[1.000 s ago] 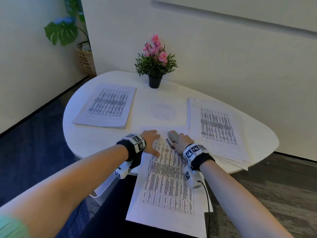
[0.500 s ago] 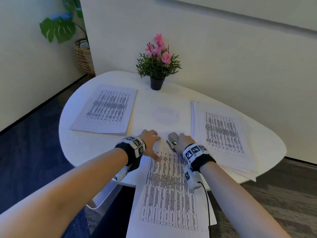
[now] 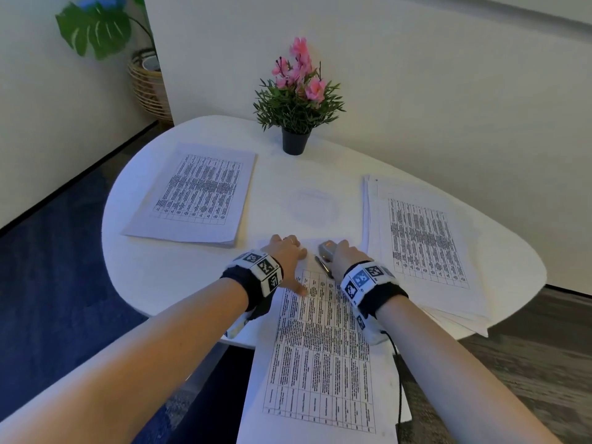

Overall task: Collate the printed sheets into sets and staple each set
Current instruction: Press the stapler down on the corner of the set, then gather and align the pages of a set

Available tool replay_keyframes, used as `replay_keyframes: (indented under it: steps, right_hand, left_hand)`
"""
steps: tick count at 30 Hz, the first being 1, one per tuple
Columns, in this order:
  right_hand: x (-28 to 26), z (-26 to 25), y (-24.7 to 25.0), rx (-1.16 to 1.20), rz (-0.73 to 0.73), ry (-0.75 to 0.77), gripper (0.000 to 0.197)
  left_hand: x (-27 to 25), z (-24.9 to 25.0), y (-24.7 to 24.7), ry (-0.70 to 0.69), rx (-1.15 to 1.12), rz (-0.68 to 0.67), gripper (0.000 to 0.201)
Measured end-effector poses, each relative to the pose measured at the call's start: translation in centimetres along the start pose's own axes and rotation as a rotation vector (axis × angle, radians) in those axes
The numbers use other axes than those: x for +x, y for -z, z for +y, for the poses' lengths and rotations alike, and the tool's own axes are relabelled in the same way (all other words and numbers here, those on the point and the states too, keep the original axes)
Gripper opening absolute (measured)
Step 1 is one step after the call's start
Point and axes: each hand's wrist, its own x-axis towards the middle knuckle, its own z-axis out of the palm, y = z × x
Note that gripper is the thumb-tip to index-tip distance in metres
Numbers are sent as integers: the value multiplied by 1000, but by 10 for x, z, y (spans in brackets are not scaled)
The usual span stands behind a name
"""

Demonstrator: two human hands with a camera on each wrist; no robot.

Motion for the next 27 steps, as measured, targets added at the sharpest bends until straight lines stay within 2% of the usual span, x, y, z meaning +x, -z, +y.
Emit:
replay_keyframes:
  steps: [3,5,8,13,15,18,20,21,23,25,27]
  right_hand:
    - [0,-8,-5,128,10,-73,31]
    - [5,-12,-9,173,-8,-62,30]
    - [3,-11,-3,83,-12,0,26]
    - [4,-5,10,-62,40,48,37]
    - [12,-8,8,-26,22,47,30]
    - [19,-12,4,47,41,68,7]
    - [19,-14,4,99,49,15,23]
    - [20,-14,6,119,49,-10,22]
    - [19,-14,12,105,53,2,6]
    - [20,-16,16,68,42,10,9]
    - [26,-20,11,126,-6,-10,7]
  left_hand:
    - [0,1,3,-11,45,-9,98]
    - [-1,0,6,-18,69,-7,95]
    - [-1,-1,10,-35,96,-16,96]
    - [3,-5,13,-53,84,-3,96]
    - [6,-8,14,-62,70,3,98]
    - [8,-9,17,-88,89,14,96]
    - [9,-8,20,-98,112,20,93]
    - [9,-8,20,-99,117,20,92]
    - [8,-8,20,-94,101,17,92]
    - [8,-7,20,-91,98,16,93]
    - [7,-7,20,-92,97,27,92]
